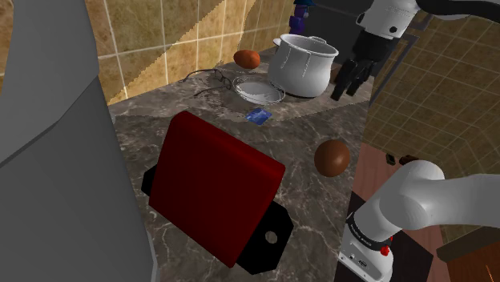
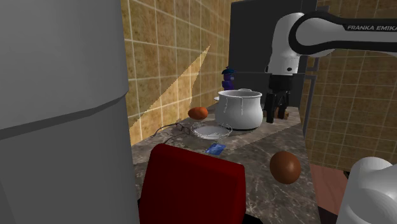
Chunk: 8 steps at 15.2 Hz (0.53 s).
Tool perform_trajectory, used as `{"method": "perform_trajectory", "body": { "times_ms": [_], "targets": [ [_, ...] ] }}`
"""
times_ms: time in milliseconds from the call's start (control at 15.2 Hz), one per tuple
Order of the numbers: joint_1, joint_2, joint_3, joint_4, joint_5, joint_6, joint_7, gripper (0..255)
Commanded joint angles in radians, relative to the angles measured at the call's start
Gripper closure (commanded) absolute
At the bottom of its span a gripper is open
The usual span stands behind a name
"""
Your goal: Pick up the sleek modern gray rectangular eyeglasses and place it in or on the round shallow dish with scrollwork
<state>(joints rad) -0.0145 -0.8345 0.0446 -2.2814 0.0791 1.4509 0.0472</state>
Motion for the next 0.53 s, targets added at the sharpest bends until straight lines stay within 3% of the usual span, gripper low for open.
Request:
{"method": "perform_trajectory", "body": {
  "times_ms": [0,462],
  "targets": [
    [0.000,0.000,0.000,0.000,0.000,0.000,0.000,0],
    [0.007,0.227,0.068,0.093,0.033,0.158,0.060,0]
  ]
}}
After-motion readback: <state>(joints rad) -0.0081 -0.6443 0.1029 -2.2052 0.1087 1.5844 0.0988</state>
